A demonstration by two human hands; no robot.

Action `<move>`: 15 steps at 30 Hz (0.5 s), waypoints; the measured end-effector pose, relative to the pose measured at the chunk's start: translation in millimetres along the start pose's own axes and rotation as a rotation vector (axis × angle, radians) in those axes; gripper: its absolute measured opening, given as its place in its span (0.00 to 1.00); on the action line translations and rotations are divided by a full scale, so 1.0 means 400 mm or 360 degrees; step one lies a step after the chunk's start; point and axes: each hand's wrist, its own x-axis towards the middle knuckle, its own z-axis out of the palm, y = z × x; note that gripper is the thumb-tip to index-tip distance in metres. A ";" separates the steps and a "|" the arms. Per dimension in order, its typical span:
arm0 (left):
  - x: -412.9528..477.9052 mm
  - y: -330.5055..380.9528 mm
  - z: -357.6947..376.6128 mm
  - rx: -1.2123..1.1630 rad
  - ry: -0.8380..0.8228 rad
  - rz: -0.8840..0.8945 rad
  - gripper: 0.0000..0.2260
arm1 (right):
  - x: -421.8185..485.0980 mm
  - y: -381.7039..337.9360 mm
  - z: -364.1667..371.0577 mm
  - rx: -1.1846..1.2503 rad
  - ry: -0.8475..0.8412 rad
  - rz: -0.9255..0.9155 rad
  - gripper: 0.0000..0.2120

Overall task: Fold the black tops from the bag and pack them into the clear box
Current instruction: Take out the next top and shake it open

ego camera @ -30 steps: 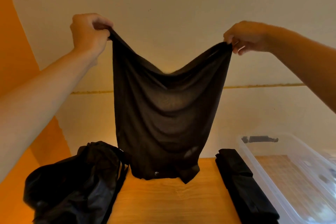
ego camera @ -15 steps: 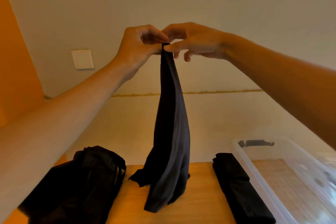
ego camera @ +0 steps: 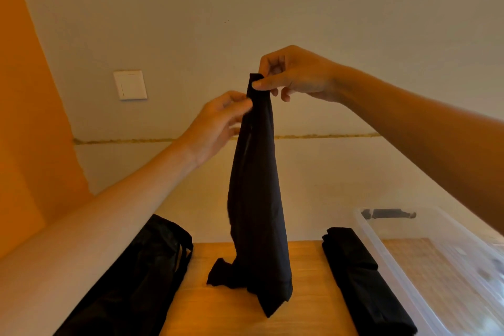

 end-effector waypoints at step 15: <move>-0.062 -0.169 -0.224 0.1481 0.0264 -0.0103 0.11 | -0.034 0.136 -0.088 0.0115 0.0855 0.0223 0.08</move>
